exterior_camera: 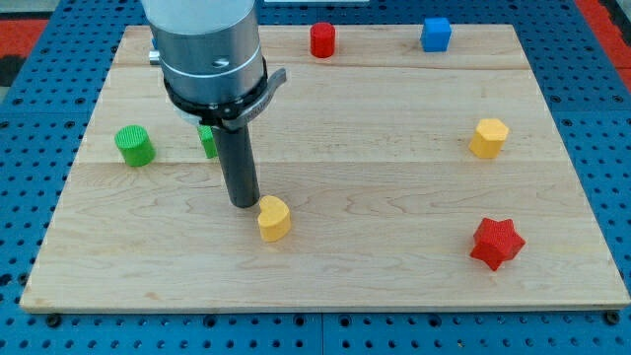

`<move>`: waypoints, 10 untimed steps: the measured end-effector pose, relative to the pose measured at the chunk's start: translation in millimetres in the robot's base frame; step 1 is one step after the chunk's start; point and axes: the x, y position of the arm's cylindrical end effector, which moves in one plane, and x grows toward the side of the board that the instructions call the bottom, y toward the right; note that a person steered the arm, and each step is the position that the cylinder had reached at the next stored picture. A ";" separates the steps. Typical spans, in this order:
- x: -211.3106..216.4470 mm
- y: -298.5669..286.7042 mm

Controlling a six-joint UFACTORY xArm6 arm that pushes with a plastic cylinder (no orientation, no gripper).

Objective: Push the yellow heart towards green star

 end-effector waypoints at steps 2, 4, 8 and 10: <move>23.1 61.6; -17.3 211.5; -93.6 215.2; -73.9 248.7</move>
